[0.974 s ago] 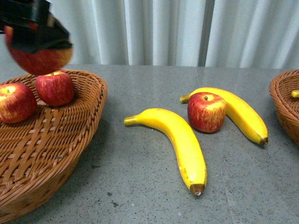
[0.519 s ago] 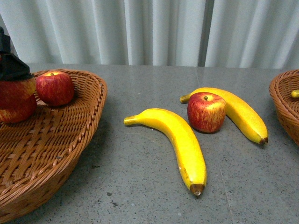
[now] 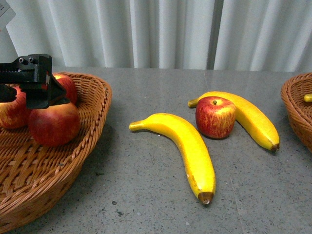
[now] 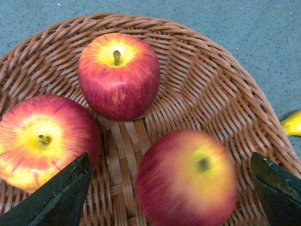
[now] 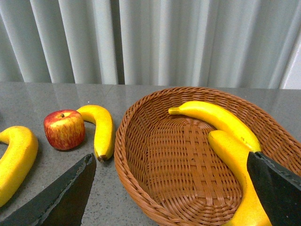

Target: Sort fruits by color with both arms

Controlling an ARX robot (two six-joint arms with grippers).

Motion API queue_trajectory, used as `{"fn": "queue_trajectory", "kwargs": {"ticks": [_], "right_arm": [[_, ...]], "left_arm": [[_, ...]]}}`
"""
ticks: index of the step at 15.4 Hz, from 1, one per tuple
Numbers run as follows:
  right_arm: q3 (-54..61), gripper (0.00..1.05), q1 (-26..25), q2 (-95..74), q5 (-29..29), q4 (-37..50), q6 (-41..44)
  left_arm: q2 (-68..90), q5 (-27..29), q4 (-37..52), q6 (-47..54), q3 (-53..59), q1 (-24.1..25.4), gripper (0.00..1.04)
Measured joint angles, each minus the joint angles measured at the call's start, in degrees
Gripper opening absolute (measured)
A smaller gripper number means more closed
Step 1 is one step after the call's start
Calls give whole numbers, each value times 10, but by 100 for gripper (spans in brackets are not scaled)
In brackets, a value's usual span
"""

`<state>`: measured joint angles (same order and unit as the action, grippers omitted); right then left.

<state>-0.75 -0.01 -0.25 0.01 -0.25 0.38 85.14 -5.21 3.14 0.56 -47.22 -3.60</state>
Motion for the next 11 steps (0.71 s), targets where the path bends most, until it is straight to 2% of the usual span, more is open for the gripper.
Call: {"fn": "queue_trajectory", "kwargs": {"ticks": [3,7,11], "right_arm": [[0,98,0,0,0,0,0],[0,98,0,0,0,0,0],[0,98,0,0,0,0,0]], "left_arm": [[-19,4,-2,17,3,-2,98],[-75,-19,23,50,-23,-83,98],[-8,-67,45,79,-68,-142,98]]}}
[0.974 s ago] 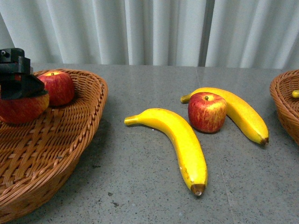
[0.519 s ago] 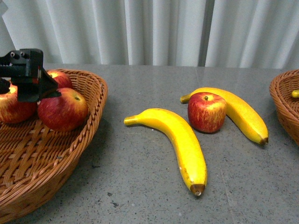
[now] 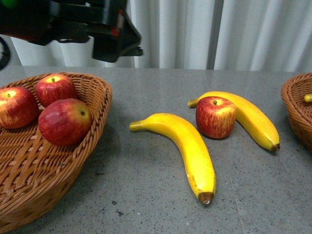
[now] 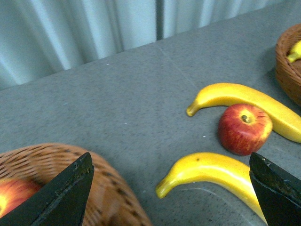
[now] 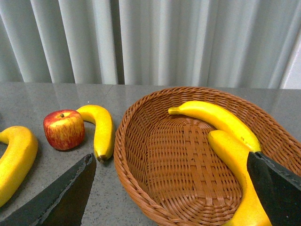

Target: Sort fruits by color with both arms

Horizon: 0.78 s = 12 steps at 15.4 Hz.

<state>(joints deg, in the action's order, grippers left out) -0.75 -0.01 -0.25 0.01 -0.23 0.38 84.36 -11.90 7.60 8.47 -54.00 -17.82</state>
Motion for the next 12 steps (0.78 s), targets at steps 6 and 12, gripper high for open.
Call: {"fn": "queue_trajectory", "kwargs": {"ticks": [6,12], "right_arm": [[0,98,0,0,0,0,0],[0,98,0,0,0,0,0]], "left_arm": [[146,-54,4,45,-78,-40,98],[228,-83,4,77,-126,-66,98]]}}
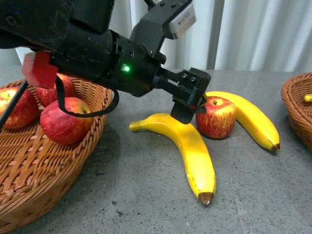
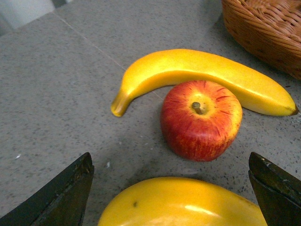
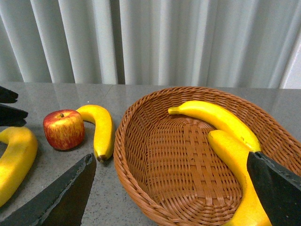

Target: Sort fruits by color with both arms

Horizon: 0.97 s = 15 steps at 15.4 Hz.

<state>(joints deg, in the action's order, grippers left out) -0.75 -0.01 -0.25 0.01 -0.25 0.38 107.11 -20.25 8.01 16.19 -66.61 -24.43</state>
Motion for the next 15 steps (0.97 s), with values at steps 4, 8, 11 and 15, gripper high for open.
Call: {"fn": "queue_trajectory", "kwargs": {"ticks": [4,8,11,15], "right_arm": [[0,98,0,0,0,0,0],[0,98,0,0,0,0,0],[0,98,0,0,0,0,0],[0,98,0,0,0,0,0]], "left_arm": [[43,-23,12,38,-31,-21,98],[78,-31,22,41,-51,-33,98],[107,-33,27,41,-71,-31,98],[141,-38,28,40,-94,-30,98]]}}
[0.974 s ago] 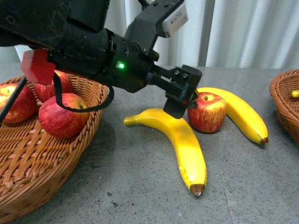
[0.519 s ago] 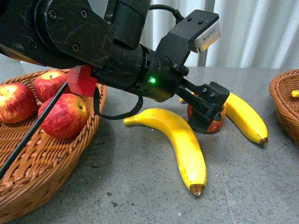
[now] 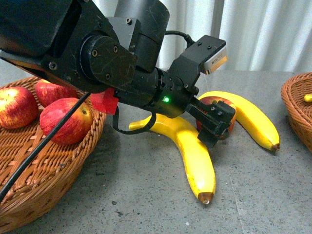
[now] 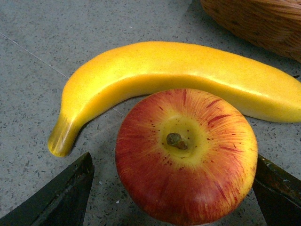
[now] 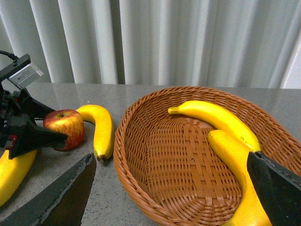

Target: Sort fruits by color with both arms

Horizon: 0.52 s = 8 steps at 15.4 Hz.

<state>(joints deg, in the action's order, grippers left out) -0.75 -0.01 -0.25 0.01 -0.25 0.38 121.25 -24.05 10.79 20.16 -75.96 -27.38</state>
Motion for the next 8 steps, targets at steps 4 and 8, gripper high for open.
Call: {"fn": "queue_trajectory", "kwargs": {"ticks": [4,8], "right_arm": [[0,98,0,0,0,0,0],[0,98,0,0,0,0,0]], "left_arm": [[16,-6,7,-3,-11,-1,97],[16,-6,15,-11,-18,-5,68]]}}
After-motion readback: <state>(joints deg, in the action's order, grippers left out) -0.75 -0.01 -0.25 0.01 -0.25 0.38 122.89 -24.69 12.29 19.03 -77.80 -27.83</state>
